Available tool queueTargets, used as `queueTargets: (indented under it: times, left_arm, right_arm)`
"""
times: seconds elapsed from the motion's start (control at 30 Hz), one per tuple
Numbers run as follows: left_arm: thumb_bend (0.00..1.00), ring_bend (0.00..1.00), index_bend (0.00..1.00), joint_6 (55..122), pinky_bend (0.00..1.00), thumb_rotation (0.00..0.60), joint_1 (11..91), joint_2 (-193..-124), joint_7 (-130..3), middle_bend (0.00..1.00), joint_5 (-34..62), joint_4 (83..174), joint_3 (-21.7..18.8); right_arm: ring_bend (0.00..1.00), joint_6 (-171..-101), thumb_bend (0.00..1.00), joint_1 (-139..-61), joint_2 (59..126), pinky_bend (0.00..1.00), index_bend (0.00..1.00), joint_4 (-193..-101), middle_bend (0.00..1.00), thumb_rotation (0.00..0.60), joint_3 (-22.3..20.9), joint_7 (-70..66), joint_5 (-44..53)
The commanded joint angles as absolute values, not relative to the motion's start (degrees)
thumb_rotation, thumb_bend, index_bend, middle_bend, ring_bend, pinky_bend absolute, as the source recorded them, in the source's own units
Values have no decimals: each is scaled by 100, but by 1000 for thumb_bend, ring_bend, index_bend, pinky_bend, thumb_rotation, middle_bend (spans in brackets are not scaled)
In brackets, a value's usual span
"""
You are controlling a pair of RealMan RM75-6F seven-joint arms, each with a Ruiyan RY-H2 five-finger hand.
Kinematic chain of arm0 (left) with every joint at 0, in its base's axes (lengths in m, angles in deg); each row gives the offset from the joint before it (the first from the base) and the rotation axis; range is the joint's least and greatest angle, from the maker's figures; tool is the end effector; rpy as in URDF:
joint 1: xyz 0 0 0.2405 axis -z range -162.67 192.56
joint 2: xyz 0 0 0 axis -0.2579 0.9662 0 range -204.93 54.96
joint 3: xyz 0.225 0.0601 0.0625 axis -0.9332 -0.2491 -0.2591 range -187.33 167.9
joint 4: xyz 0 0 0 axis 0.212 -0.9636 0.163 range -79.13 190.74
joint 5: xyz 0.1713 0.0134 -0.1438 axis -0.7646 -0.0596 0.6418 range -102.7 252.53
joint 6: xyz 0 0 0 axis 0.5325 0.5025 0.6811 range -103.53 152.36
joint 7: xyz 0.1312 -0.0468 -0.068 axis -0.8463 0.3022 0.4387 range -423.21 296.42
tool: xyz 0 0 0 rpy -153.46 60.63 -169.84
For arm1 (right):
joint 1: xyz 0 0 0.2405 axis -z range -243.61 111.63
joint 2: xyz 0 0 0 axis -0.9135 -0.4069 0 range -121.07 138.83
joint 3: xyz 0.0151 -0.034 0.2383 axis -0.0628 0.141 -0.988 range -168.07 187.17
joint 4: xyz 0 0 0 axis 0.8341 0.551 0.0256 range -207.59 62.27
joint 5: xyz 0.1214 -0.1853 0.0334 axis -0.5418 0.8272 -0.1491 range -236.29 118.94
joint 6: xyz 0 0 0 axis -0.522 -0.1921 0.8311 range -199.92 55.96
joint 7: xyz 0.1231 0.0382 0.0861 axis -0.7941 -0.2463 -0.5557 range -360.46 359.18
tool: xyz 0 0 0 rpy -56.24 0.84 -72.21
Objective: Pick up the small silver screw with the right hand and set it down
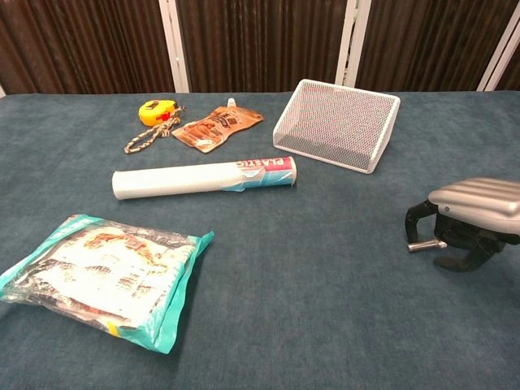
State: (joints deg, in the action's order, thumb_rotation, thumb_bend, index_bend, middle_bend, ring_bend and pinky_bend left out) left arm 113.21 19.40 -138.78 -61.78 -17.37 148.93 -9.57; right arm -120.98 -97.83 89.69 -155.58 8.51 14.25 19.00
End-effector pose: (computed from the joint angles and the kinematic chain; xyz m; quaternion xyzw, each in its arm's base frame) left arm -0.2866 0.1783 0.1358 -0.6146 -0.3722 -0.4219 0.5529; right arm -0.2366 -0.2883 -0.0246 0.8089 -0.3624 0.2438 0.3936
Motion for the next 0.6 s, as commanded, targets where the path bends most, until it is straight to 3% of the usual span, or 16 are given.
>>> queueTargets:
  times: [0.03,0.6]
  left_arm:
    - [560,169,235,11321,413,600,1940,-13879,-6178,92,-1738,14892,-956]
    - [560,169,238,11339,414,600,1931,-13865,-6151,92,-1740,14897,-947]
  right_arm:
    - [860,-12125,460,-9787,9009,749,534,-15517,981,600,857,1387,1918]
    - [882,-12309,531,-9766,9151,775,680,-15299,997,600,924,1184,2053]
